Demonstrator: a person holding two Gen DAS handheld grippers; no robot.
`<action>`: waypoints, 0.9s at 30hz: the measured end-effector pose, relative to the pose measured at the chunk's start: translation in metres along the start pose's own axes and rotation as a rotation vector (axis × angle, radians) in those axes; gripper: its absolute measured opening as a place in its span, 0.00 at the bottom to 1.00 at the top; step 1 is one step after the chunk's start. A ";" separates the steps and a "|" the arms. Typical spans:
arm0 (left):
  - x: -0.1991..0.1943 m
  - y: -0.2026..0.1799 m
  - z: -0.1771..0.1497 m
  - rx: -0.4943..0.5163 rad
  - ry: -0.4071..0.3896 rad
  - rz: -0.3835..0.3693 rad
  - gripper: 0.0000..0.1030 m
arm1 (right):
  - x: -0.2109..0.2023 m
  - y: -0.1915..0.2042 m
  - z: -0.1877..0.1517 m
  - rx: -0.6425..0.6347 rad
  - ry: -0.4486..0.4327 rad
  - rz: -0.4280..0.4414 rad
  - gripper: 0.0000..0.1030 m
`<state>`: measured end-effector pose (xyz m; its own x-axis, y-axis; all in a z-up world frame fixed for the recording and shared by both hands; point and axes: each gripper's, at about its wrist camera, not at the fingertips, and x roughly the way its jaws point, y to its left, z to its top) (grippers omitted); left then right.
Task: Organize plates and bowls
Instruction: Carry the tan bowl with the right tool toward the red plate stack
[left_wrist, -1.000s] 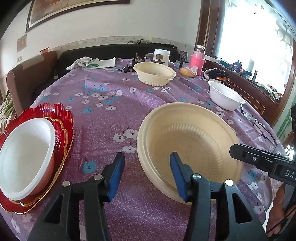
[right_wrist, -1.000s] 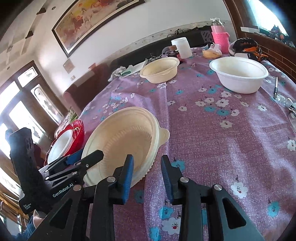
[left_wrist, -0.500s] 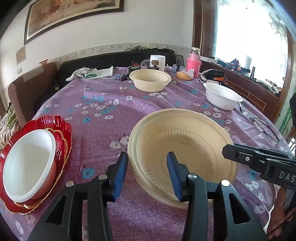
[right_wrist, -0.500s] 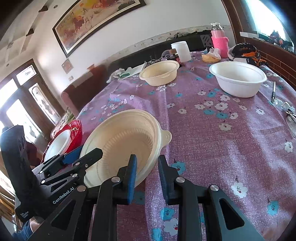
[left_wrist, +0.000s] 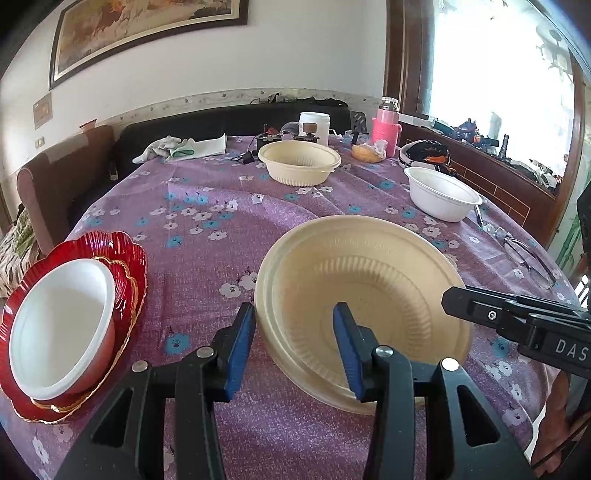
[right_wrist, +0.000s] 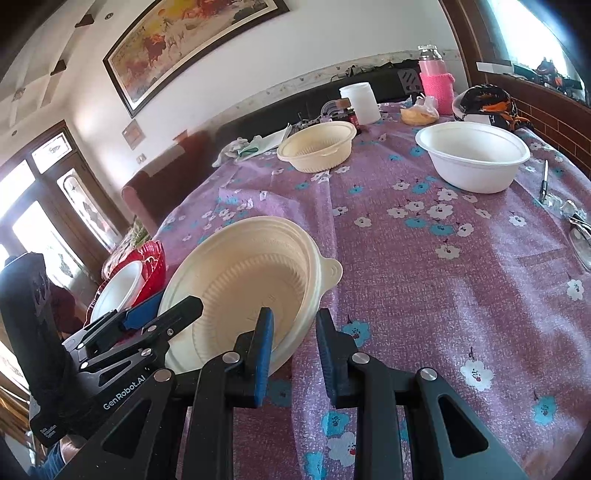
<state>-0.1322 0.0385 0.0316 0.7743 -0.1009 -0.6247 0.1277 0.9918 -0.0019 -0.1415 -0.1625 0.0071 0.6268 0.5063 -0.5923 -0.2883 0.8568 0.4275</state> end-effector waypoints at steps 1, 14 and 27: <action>-0.001 0.000 0.000 0.002 0.000 0.001 0.42 | -0.001 0.000 0.000 0.001 -0.002 0.002 0.25; -0.018 0.002 0.003 -0.005 -0.038 0.012 0.42 | -0.010 0.009 0.003 -0.014 -0.028 0.005 0.25; -0.028 0.008 0.004 -0.015 -0.066 0.023 0.42 | -0.010 0.019 0.005 -0.029 -0.030 0.010 0.25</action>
<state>-0.1507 0.0486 0.0519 0.8161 -0.0825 -0.5719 0.1004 0.9949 -0.0002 -0.1501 -0.1521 0.0246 0.6452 0.5124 -0.5667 -0.3152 0.8542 0.4135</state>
